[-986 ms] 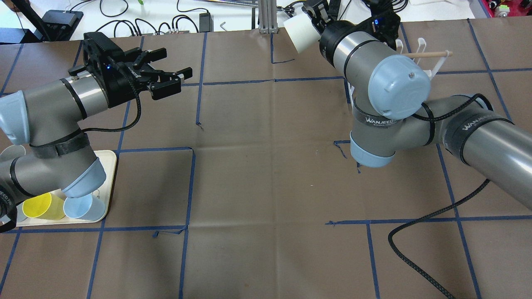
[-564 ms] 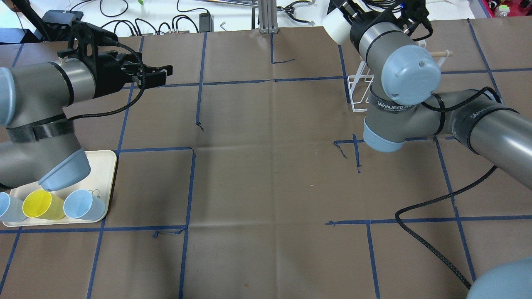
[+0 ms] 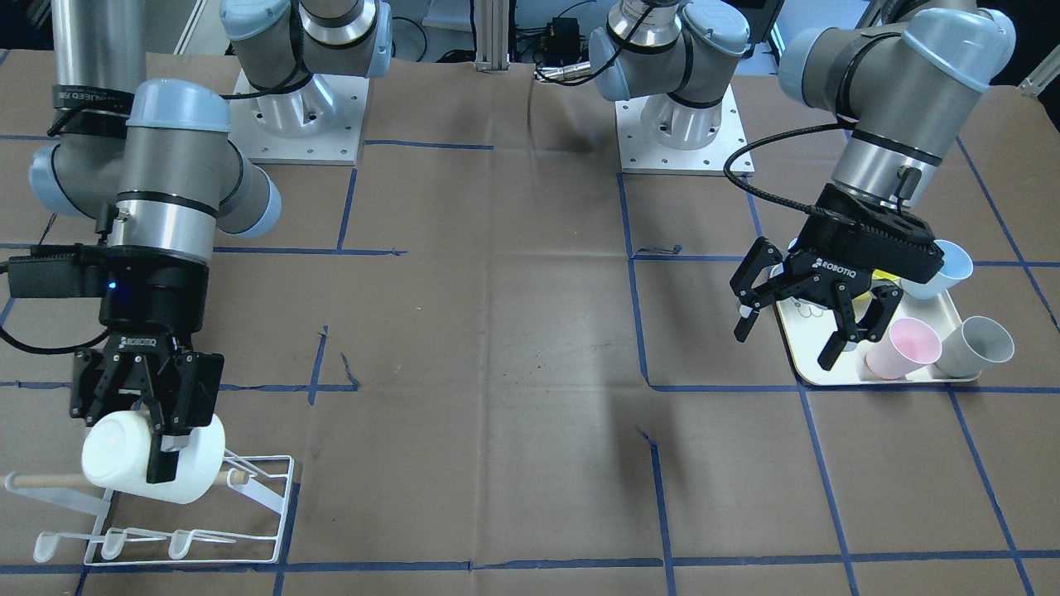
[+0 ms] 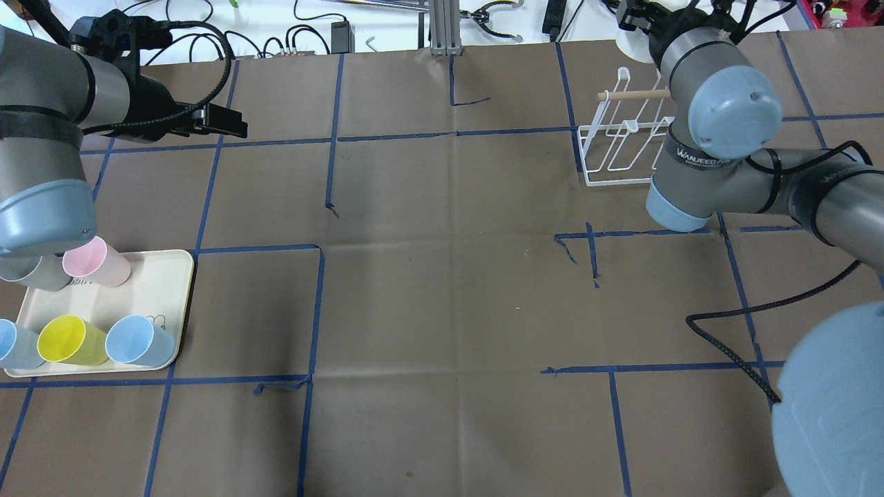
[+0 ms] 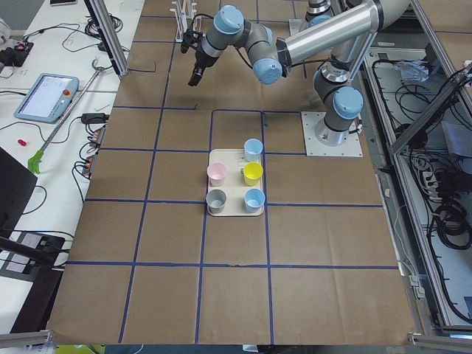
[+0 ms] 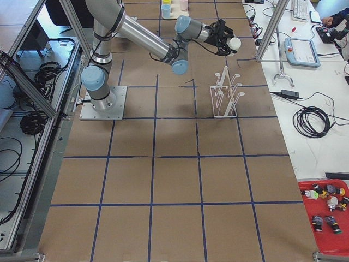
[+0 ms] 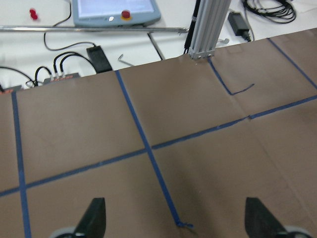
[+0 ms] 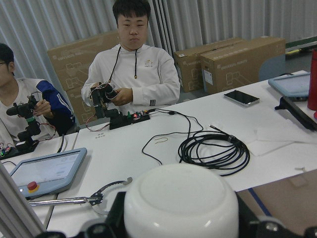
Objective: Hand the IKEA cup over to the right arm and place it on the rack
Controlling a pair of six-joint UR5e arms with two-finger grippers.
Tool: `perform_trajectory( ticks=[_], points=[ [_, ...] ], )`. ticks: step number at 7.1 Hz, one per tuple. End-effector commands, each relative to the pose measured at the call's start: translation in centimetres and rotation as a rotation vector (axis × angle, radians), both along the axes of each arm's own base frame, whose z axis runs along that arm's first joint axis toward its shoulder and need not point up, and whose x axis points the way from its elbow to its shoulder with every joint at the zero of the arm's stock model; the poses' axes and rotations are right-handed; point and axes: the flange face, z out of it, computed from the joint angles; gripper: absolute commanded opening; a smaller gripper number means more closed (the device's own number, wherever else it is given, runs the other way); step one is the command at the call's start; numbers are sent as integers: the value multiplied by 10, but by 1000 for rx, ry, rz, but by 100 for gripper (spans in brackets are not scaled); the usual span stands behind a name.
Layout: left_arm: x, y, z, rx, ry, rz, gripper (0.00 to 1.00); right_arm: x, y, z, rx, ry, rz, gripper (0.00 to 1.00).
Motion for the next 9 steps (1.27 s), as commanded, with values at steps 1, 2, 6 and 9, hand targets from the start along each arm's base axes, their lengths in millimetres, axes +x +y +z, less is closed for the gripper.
perform_trajectory(
  ticks=[1, 2, 6, 9],
  points=[
    [-39, 7, 30, 199, -64, 108, 99, -3, -18, -38, -61, 113, 25, 14],
    [-45, 11, 45, 277, -73, 131, 99, -2, -25, -46, -56, 111, 33, 14],
    [-63, 34, 72, 391, -138, 189, 99, 0, -50, -83, -24, 94, 43, 15],
    [-56, 43, 69, 396, -144, 186, 99, 2, -36, -101, 30, 85, 53, 16]
  ],
)
